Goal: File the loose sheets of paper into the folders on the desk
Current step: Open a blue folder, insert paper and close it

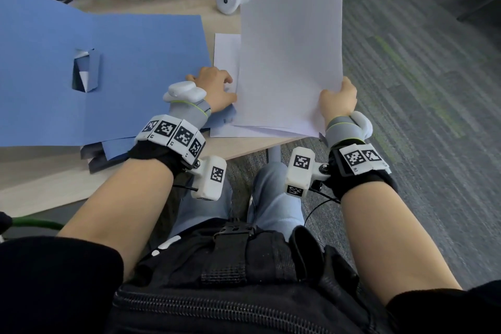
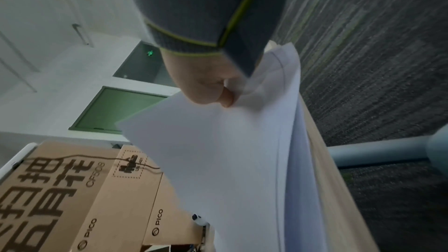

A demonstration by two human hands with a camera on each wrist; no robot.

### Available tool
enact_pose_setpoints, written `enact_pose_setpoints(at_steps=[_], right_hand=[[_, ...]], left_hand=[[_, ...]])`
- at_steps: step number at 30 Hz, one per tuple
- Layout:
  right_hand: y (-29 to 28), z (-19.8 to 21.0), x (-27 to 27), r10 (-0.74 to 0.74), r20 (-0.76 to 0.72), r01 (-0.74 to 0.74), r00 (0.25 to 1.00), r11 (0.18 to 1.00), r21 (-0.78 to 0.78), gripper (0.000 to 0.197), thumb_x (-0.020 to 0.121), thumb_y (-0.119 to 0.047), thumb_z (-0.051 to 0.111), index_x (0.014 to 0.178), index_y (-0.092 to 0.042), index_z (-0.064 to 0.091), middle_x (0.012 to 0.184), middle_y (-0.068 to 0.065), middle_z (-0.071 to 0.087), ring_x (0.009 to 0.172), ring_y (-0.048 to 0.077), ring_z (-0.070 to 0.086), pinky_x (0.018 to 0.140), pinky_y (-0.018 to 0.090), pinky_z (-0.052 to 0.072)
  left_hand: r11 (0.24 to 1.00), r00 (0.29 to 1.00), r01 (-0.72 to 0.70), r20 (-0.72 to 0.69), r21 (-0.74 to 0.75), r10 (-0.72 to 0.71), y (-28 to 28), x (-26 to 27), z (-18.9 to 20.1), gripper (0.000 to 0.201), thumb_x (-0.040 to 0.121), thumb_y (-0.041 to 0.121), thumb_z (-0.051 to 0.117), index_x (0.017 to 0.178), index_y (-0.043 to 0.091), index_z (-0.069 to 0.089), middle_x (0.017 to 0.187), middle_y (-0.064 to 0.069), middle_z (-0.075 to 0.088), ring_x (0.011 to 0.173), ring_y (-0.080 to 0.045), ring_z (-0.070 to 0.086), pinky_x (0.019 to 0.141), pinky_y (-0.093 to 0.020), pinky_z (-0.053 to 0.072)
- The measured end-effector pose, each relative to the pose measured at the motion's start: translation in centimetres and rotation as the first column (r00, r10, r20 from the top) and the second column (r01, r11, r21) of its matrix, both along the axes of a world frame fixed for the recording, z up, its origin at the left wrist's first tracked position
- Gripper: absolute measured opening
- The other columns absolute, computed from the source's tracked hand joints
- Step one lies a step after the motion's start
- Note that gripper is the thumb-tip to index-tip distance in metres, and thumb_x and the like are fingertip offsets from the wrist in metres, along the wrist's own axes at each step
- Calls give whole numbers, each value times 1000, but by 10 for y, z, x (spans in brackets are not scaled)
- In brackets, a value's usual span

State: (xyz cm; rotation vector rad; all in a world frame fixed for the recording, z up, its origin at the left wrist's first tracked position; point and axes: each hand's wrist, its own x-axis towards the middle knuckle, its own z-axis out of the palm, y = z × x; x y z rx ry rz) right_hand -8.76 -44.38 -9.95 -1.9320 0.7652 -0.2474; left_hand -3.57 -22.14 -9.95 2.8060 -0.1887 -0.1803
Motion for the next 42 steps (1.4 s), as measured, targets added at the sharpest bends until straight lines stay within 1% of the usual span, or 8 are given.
enact_pose_setpoints(at_steps=[8,11,15,18,21,24,36,42], right_hand=[[-7,-5,-2,-150,150,127,977,981,149,33,81,3,39,104,-8,59,89,2,58,76,23,50,68,22,38],[-10,-5,0,-154,196,111,968,971,211,29,80,5,39,93,-16,55,86,2,58,72,20,51,68,23,41],[-8,-1,2,-90,270,17,959,964,264,30,82,5,42,98,-17,55,94,3,60,81,19,54,69,23,45],[-7,8,9,-77,357,-18,931,966,256,31,82,6,44,102,-12,58,92,2,61,79,16,54,70,19,46],[-4,21,14,-68,469,-80,881,954,289,30,81,8,45,91,-17,57,83,-3,60,72,10,53,66,12,47],[-2,32,16,-52,526,-146,849,933,328,29,79,8,49,82,-19,57,78,-4,59,68,7,53,65,12,46],[1,29,9,18,498,-211,867,918,335,21,66,-2,71,76,-20,65,71,-9,68,64,7,63,70,23,53],[-3,20,5,85,434,-215,897,941,261,20,68,-6,75,64,-20,62,58,-14,64,58,9,56,63,24,47]], left_hand=[[994,995,-92,-40,52,94,-7,12,2,36,92,15,38,125,9,52,133,-15,48,125,-31,37,98,-39,31],[949,986,-129,-142,-288,91,-14,17,6,35,92,27,30,100,10,59,112,-9,57,99,-25,46,86,-31,35],[478,972,-204,-234,-854,-5,-25,14,28,29,100,22,37,81,19,58,76,3,57,57,2,56,59,-12,43],[324,984,-176,-173,-929,39,-26,20,44,23,98,23,40,83,21,57,75,1,53,61,-9,51,61,-20,43],[347,993,-112,-89,-931,84,-26,27,52,18,86,39,50,86,21,52,90,-2,52,85,-15,48,81,-34,43],[295,996,-17,9,-955,84,-27,26,65,19,87,13,49,105,15,54,101,-4,60,95,-18,55,92,-33,47],[375,1000,1,0,-927,-3,-30,7,74,18,70,15,61,86,24,63,96,-6,64,89,-17,60,88,-28,49],[403,998,-69,-67,-913,19,-23,9,60,35,83,11,62,117,14,58,106,1,65,96,-14,62,97,-29,49]])
